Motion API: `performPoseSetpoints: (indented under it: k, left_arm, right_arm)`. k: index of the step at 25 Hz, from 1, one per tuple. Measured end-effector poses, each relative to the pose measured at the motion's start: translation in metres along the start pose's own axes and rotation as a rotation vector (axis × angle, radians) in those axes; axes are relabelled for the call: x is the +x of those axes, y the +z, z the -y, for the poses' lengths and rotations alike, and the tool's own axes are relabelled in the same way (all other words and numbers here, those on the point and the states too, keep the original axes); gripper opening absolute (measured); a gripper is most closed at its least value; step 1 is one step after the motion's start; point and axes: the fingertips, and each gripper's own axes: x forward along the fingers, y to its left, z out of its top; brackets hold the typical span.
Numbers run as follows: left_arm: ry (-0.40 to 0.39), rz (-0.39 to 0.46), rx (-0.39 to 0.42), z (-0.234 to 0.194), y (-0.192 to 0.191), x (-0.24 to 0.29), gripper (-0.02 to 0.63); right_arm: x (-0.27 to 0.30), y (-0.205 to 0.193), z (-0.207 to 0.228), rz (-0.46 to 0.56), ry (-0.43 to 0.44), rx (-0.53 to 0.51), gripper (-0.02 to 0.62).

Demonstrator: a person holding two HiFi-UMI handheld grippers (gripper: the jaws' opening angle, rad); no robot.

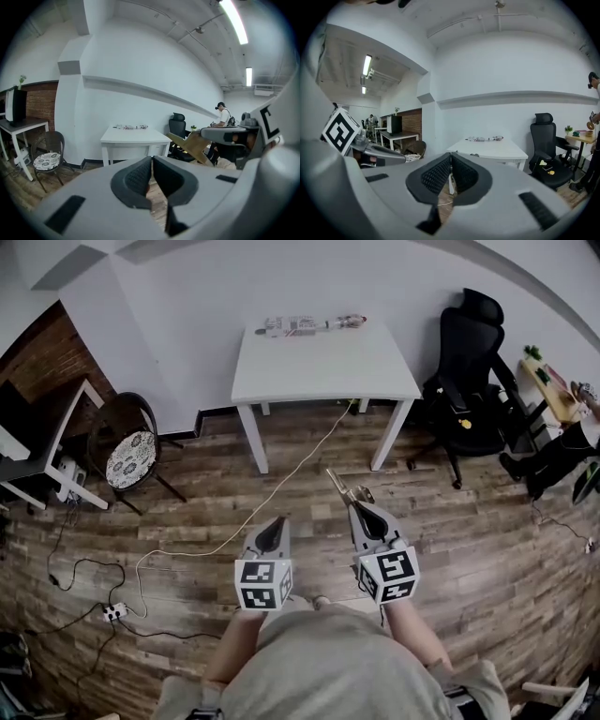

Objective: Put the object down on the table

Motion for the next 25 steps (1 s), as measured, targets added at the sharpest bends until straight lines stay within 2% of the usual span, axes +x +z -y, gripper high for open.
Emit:
performPoseSetpoints:
  k: [11, 25]
  left_arm:
    - [-0.006, 0.000, 0.004, 0.026, -0.005, -0.001, 0.015]
    - [0.024, -0.011, -0.009, 0.032, -0.011, 0.010, 0.015]
  right_arm:
    - [-0.017, -0.009, 0.010, -0.008, 0.032, 0.018, 0.011]
    - [-0.009, -0.013, 0.029, 0.011, 0.038, 0.037, 0.011]
